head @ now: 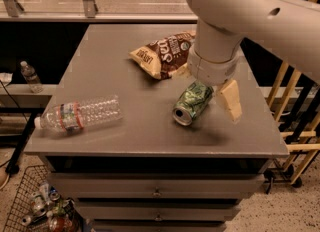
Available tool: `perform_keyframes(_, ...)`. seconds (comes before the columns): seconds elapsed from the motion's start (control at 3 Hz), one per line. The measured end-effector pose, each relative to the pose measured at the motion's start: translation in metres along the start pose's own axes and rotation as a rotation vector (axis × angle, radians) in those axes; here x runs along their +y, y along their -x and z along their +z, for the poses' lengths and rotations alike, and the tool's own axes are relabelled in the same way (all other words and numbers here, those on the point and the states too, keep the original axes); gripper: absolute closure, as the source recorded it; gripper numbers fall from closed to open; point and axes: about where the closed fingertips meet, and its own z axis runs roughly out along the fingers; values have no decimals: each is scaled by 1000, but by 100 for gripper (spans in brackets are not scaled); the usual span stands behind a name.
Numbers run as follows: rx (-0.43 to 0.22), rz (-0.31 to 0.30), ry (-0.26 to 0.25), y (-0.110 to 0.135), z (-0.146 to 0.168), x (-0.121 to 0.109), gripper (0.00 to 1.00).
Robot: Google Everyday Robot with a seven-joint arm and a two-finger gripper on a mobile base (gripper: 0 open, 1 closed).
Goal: Knock green can over
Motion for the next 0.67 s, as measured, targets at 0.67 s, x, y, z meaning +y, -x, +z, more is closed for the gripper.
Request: perform_keyframes(0.67, -49, 137, -77, -36, -23, 24, 0)
